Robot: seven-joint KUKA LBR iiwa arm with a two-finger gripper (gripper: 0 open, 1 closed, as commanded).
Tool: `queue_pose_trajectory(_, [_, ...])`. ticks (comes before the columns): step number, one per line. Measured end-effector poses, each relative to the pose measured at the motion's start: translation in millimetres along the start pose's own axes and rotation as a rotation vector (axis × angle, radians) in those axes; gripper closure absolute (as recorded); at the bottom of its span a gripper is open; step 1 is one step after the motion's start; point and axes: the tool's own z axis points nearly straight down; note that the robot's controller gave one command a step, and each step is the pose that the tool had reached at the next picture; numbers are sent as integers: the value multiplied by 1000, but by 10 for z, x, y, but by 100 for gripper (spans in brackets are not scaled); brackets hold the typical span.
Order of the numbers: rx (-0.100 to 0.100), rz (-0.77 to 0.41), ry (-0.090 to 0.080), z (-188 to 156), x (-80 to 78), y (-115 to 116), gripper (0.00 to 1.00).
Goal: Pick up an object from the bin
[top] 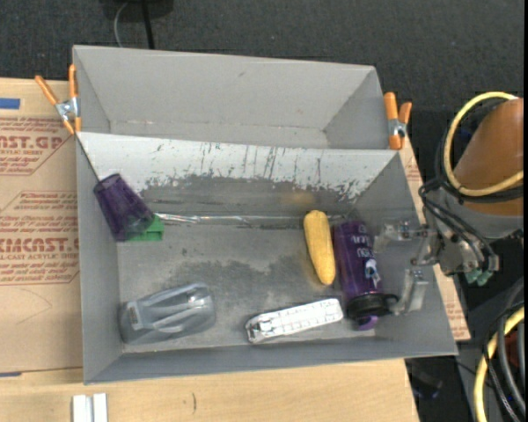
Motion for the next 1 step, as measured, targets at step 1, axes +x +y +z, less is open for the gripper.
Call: queue_pose_trajectory(1, [2,-2,-8,-45,-15,7,0])
